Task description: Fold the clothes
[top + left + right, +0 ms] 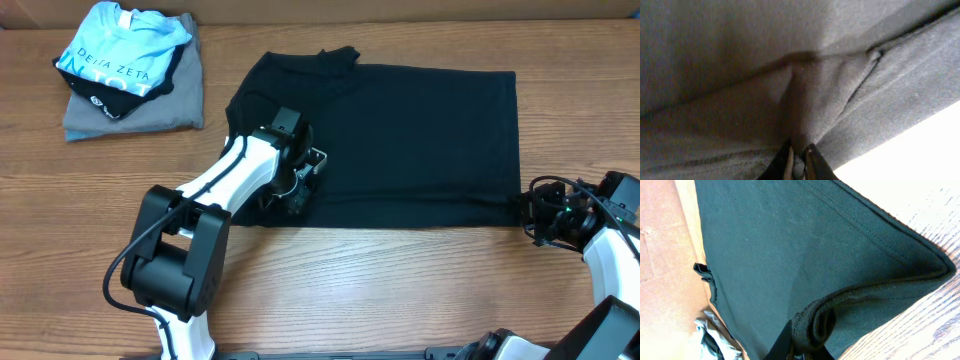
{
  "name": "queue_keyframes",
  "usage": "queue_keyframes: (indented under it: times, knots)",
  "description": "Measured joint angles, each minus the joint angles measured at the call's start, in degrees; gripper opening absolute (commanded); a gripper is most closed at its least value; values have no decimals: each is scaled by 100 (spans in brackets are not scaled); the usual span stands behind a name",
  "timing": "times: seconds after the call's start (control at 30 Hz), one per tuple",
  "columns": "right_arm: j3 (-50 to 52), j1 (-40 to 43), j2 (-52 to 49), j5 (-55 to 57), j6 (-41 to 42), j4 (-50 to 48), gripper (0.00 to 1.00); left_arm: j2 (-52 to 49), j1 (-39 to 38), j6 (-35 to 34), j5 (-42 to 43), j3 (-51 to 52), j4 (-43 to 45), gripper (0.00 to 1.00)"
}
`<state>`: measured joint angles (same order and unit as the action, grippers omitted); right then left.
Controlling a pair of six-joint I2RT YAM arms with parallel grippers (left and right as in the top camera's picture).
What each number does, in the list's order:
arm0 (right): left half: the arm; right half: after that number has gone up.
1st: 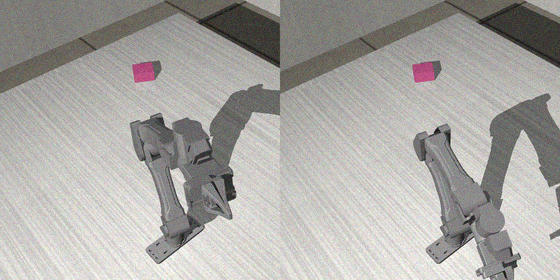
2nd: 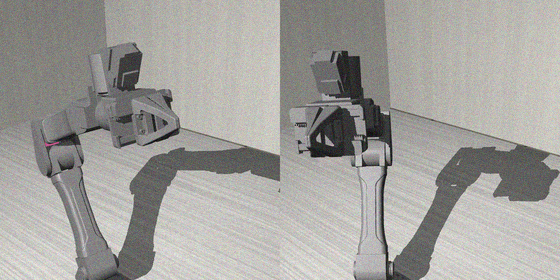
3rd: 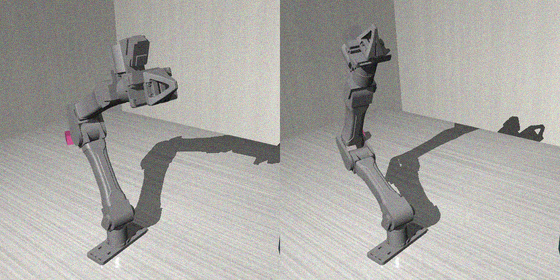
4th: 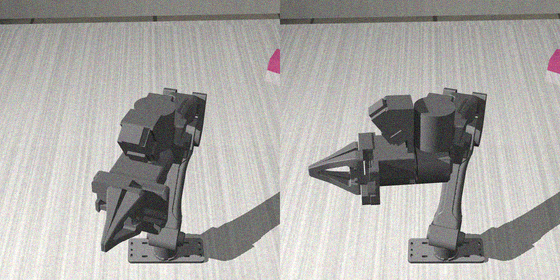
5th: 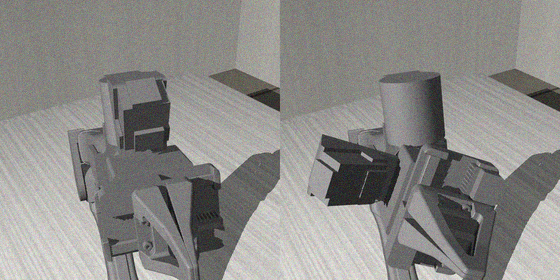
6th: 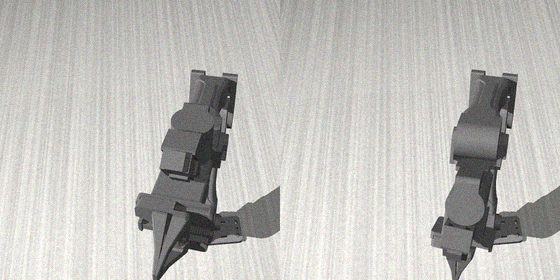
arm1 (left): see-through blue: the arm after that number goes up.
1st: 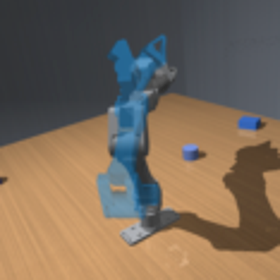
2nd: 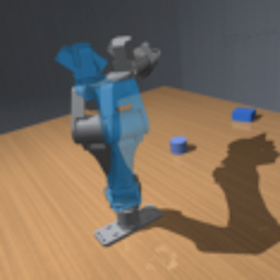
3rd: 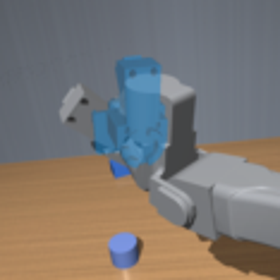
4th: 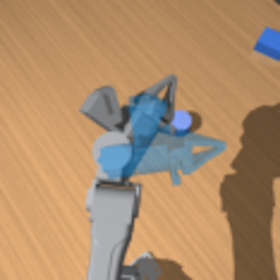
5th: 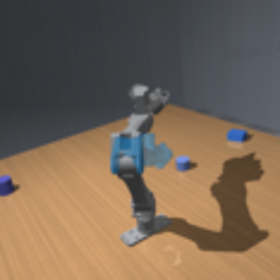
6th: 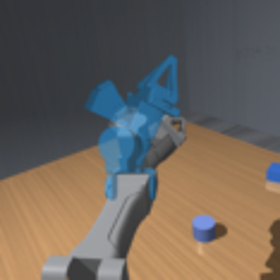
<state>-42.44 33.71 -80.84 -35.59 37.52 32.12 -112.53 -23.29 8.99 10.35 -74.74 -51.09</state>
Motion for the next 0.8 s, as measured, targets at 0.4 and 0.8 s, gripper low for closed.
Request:
queue_keyframes:
  times: [0.4,0.8]
  knots:
    - [0,0,0,0,0,4,5,-11,0,-155,-448,-1193,-195,7]
    - [0,0,0,2,2,0,5,-11,0,-153,-511,-1259,181,16]
